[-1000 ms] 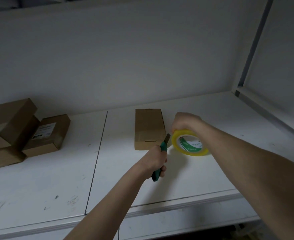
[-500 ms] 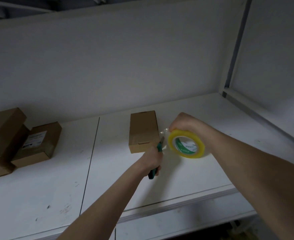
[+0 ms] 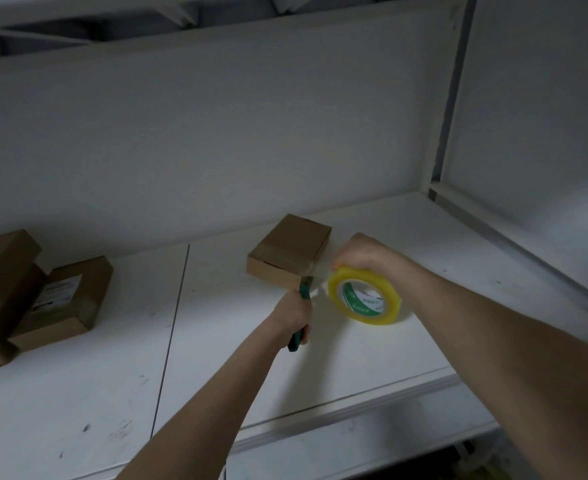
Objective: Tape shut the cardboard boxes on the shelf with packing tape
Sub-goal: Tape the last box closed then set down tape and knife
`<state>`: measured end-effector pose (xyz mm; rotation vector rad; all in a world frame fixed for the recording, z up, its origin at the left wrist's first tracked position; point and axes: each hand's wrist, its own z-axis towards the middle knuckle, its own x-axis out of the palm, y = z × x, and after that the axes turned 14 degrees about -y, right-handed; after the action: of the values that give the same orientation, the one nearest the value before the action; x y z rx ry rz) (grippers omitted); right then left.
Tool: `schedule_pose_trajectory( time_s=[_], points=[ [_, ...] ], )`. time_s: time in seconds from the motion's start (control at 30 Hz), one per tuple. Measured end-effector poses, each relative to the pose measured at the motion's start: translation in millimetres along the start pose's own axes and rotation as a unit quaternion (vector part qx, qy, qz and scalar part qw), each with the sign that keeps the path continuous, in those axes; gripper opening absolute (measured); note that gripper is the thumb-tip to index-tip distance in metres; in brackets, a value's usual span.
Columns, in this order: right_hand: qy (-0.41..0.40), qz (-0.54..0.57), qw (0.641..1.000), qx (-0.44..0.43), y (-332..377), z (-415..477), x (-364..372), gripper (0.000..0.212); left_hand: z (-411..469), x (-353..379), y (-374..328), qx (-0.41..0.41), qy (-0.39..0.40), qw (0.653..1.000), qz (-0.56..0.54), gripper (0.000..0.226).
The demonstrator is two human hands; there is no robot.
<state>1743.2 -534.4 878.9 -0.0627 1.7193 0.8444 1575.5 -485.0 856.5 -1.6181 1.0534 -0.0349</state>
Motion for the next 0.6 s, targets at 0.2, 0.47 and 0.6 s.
schedule_pose_trajectory(
  time_s=[0.2, 0.47, 0.6],
  points=[
    [0.002, -0.015, 1.0, 0.008, 2, 0, 1, 0.028, -5, -10, 3, 0.001, 0.038, 0.998, 0.041, 0.017],
    [-0.009, -0.012, 1.0, 0.019, 4, 1, 2, 0.025, -39, -78, 8, 0.009, 0.108, 0.989, 0.098, 0.026],
    [-0.008, -0.02, 1.0, 0.02, 5, -1, 3, 0.028, -38, -82, 2, 0.039, 0.051, 0.998, 0.004, 0.027]
  ],
)
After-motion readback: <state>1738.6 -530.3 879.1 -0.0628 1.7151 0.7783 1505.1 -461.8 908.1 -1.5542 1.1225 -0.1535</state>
